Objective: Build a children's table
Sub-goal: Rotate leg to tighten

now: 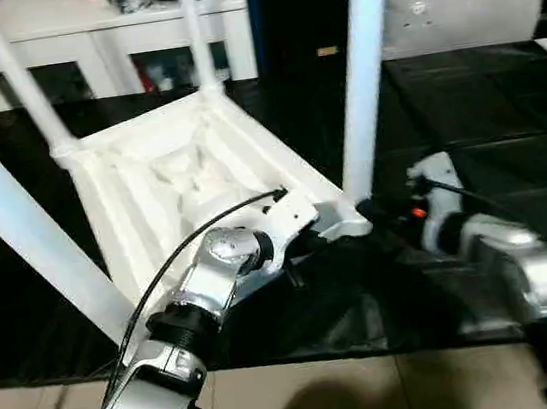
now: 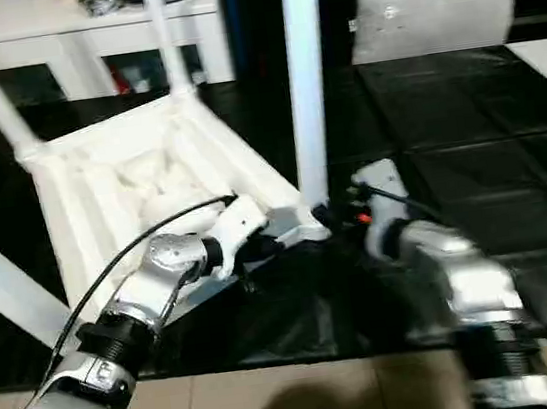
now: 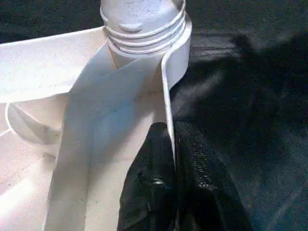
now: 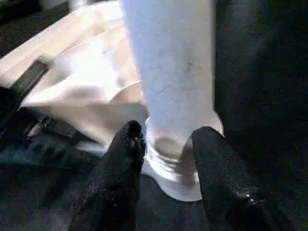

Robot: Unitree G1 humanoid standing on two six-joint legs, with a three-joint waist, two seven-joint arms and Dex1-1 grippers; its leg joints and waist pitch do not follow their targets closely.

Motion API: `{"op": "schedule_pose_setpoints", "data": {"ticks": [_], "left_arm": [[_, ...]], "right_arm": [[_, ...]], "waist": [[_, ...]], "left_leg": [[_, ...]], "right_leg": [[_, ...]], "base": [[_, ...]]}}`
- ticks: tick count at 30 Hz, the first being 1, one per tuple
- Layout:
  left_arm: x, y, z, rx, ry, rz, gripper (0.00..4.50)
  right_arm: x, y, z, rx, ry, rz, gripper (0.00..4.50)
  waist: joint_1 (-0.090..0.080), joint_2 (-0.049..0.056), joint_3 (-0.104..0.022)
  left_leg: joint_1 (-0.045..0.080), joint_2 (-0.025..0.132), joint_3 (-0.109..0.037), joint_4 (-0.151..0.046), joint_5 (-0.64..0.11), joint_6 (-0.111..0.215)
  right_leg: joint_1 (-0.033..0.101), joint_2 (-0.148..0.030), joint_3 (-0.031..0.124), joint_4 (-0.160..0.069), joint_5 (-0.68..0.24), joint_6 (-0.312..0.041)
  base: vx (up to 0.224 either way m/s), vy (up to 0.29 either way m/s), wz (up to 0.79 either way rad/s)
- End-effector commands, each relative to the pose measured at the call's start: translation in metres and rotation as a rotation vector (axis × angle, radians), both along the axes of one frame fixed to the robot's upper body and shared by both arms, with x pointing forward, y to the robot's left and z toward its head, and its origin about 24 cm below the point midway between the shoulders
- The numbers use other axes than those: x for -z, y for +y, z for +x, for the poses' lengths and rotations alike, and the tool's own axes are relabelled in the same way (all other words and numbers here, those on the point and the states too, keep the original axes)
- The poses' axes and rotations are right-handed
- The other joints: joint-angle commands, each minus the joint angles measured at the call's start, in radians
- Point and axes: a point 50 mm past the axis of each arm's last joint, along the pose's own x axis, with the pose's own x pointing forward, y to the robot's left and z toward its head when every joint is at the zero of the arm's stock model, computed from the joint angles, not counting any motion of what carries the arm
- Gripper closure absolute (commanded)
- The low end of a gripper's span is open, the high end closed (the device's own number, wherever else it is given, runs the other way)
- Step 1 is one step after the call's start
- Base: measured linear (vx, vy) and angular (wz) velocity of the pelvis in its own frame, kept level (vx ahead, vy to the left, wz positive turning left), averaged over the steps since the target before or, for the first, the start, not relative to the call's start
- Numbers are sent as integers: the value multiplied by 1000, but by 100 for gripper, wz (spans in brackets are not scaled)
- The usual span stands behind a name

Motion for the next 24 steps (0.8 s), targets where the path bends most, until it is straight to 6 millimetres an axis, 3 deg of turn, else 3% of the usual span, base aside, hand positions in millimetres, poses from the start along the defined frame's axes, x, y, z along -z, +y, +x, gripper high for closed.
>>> {"op": "schedule_pose_setpoints", "data": {"ticks": [1, 6, 14, 15, 17, 20, 21, 24], "left_arm": [[3, -9, -15, 191, -1, 17, 450], [7, 10, -21, 321, 24, 79, 450], [6, 33, -29, 502, 42, 151, 450], [5, 36, -30, 529, 44, 158, 450], [3, 39, -31, 568, 49, 168, 450], [2, 40, -32, 605, 51, 179, 450], [1, 41, -33, 632, 53, 187, 450], [-1, 41, -34, 671, 48, 194, 450]], "right_arm": [[-8, 7, -5, -136, -34, 40, 254], [-15, -5, -7, -213, -57, -4, 206], [-20, -8, -18, -429, -67, -27, 206], [-20, -7, -22, -477, -61, -23, 206], [-20, -5, -25, -532, -48, -20, 206], [-18, -3, -27, -573, -24, -14, 206], [-17, -2, -28, -595, -5, -8, 231], [-13, 2, -29, -631, 47, 28, 244]], "waist": [[8, -24, -61], [20, -18, -56], [43, -22, -62], [46, -27, -62], [52, -24, -61], [56, -28, -60], [56, -28, -60], [56, -30, -59]], "left_leg": [[-11, 50, -20, -58, -106, 156], [3, 59, -18, -64, -153, 117], [-2, 65, -18, -63, -124, 121], [-3, 65, -17, -62, -117, 125], [-1, 67, -17, -63, -111, 125], [-1, 67, -18, -65, -116, 120], [-1, 67, -18, -66, -120, 117], [-1, 68, -18, -66, -127, 110]], "right_leg": [[68, -72, 54, -82, -312, -137], [56, -69, 53, -89, -384, -126], [63, -78, 59, -70, -292, -157], [62, -76, 60, -68, -281, -160], [60, -76, 61, -66, -279, -163], [61, -78, 60, -67, -297, -161], [60, -78, 61, -68, -308, -156], [60, -79, 61, -70, -320, -153]], "base": [[0, 0, 0], [0, 0, 0], [0, 0, 0], [0, 0, 0], [0, 0, 0], [0, 0, 0], [0, 0, 0], [0, 0, 0]]}}
